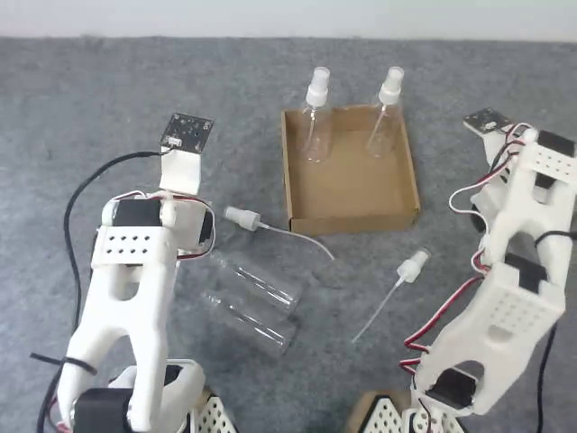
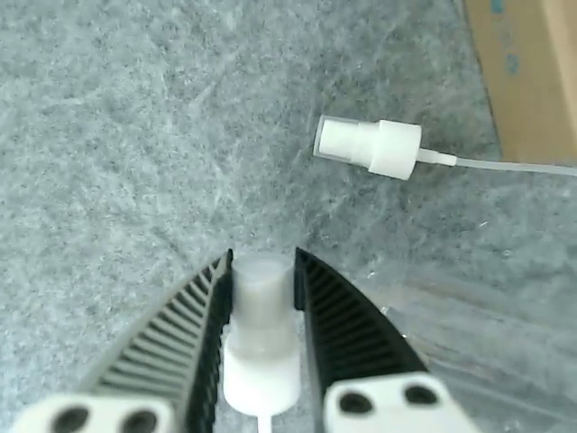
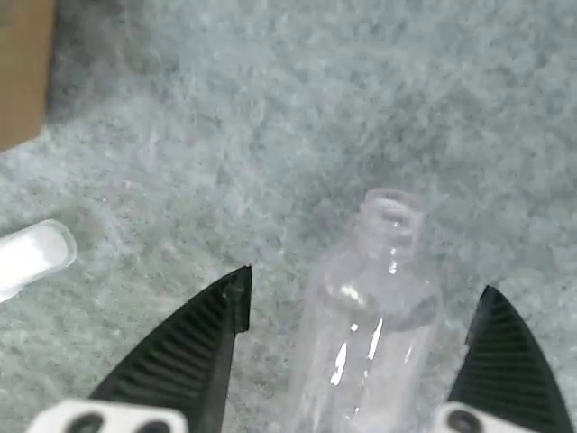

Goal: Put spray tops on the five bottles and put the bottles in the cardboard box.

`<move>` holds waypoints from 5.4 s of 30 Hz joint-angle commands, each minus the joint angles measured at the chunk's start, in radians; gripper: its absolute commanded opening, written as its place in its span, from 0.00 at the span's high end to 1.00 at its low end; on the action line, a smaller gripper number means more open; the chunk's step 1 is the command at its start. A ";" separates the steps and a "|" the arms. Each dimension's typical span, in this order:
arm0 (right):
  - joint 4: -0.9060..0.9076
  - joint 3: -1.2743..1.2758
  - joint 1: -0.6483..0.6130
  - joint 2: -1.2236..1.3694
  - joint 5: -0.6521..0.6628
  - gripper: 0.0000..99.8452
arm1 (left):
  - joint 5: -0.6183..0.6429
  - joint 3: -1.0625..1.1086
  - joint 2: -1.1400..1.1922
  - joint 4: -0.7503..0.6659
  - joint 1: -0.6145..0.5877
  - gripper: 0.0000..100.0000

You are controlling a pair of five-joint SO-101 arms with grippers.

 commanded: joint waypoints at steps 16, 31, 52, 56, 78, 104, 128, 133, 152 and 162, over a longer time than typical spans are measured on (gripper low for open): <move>0.143 -0.275 0.064 0.177 0.081 0.90 | 0.009 -0.002 -0.041 -0.023 0.003 0.99; 0.317 -0.502 0.016 -0.097 -0.140 1.00 | 0.043 -0.237 -0.054 0.143 0.002 0.99; -0.021 0.520 -0.602 -1.170 -0.416 0.99 | 0.074 -0.475 -0.483 0.261 0.003 0.99; -0.170 0.726 -0.846 -1.307 -0.508 0.99 | 0.215 -0.645 -0.479 0.255 0.009 0.99; -0.835 1.208 -1.310 -1.432 -0.624 0.99 | 0.574 -0.665 -0.477 -0.029 0.003 0.99; -0.967 1.349 -1.290 -1.520 -0.631 0.99 | 0.549 -0.412 -0.486 0.018 0.152 0.99; -1.204 1.462 -1.179 -1.520 -0.870 0.99 | 0.341 -0.214 -0.488 0.021 0.322 0.99; -1.204 1.462 -1.178 -1.520 -0.872 0.99 | 0.305 -0.217 -0.493 0.057 0.322 0.99; -1.205 1.464 -1.181 -1.512 -0.873 0.99 | 0.249 -0.278 -0.512 -0.081 0.170 0.82; -1.205 1.464 -1.181 -1.512 -0.873 0.99 | 0.239 -0.278 -0.405 -0.069 0.146 0.82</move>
